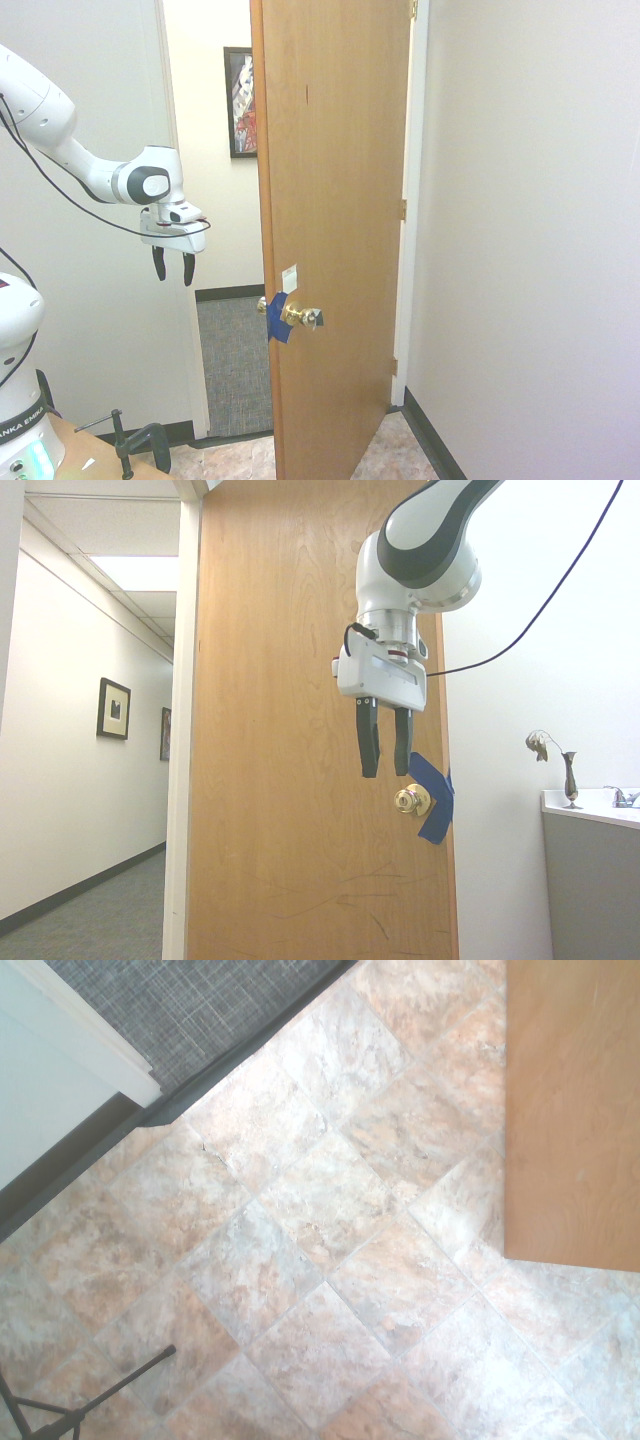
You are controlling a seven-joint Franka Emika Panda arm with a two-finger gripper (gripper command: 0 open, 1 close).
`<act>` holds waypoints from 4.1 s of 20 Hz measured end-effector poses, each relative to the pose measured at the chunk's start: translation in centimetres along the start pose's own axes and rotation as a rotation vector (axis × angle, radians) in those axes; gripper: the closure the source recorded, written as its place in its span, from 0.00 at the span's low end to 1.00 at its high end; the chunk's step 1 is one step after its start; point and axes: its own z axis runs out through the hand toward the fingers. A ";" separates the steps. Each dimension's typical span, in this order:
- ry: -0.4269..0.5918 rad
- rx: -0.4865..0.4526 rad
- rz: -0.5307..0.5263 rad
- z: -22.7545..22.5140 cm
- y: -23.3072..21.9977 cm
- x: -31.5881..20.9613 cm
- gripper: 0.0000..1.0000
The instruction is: Shut the door
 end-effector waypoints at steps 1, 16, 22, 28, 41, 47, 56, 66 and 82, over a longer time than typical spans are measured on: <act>0.000 0.001 0.001 0.0 0.0 0.0 0.00; 0.161 0.134 0.171 -8.5 3.6 2.2 0.00; 0.202 0.154 0.346 -11.4 6.1 4.9 0.00; 0.217 0.165 0.494 -13.7 9.1 7.6 0.00; 0.114 0.136 0.706 -17.0 17.5 11.0 0.00; 0.072 0.124 0.819 -16.6 23.4 13.6 0.00; 0.031 0.088 0.886 -14.7 28.4 17.6 0.00; 0.051 0.062 0.962 -13.8 31.8 21.3 0.00; 0.069 0.128 1.035 -4.8 28.8 26.7 0.00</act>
